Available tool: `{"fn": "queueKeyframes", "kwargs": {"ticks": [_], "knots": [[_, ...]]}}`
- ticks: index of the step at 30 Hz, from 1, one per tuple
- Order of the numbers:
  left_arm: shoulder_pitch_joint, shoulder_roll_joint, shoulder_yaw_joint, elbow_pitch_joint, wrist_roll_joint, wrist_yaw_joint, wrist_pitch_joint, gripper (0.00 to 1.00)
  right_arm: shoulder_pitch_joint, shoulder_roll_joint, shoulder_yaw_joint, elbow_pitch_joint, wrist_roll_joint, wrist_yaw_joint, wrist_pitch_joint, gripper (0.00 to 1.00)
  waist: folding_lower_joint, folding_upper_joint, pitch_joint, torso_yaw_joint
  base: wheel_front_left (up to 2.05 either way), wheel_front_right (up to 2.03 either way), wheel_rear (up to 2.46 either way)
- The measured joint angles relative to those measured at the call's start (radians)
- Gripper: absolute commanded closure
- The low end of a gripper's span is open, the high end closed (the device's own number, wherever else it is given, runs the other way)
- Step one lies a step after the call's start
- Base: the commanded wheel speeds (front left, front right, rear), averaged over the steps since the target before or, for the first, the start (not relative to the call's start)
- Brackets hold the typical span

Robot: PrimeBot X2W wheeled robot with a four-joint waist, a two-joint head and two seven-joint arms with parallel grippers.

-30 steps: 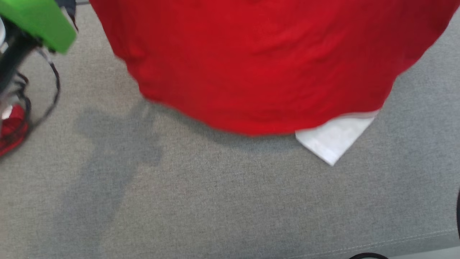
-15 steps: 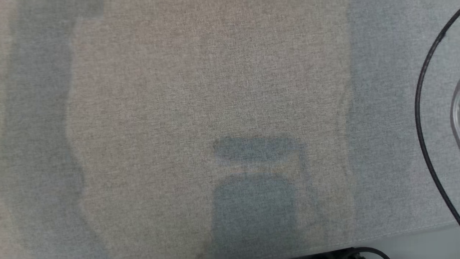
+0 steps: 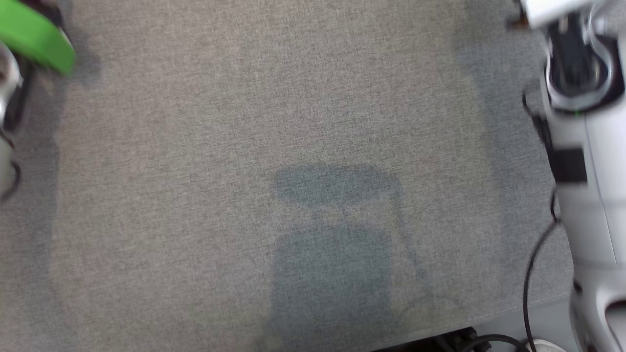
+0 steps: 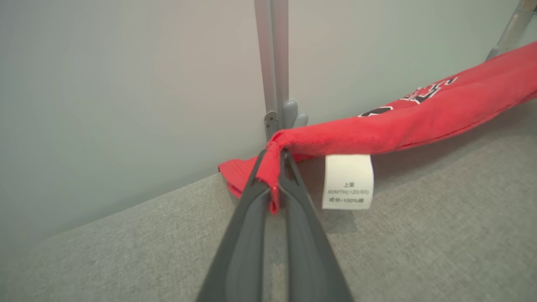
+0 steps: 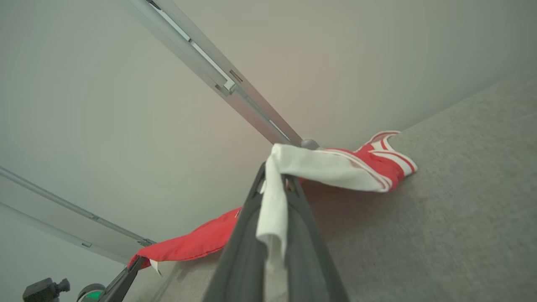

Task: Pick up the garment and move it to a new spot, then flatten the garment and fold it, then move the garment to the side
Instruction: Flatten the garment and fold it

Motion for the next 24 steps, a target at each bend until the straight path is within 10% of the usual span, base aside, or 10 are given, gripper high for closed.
{"fn": "queueKeyframes", "kwargs": {"ticks": [9,24], "knots": [[0.442,0.094,0.011,-0.286,0.002,0.035,0.000,1.00,0.484,-0.115,-0.064,-0.249,0.081,0.000,0.045,1.00,-0.0002,0.0000,-0.111,0.010,0.00,0.00,0.00],[1.187,0.087,-0.056,-0.714,-0.034,0.418,0.007,1.00,1.179,-0.022,-0.265,-0.429,0.114,0.000,0.120,1.00,-0.0003,0.0000,-0.373,0.026,0.00,0.00,0.00]]}}
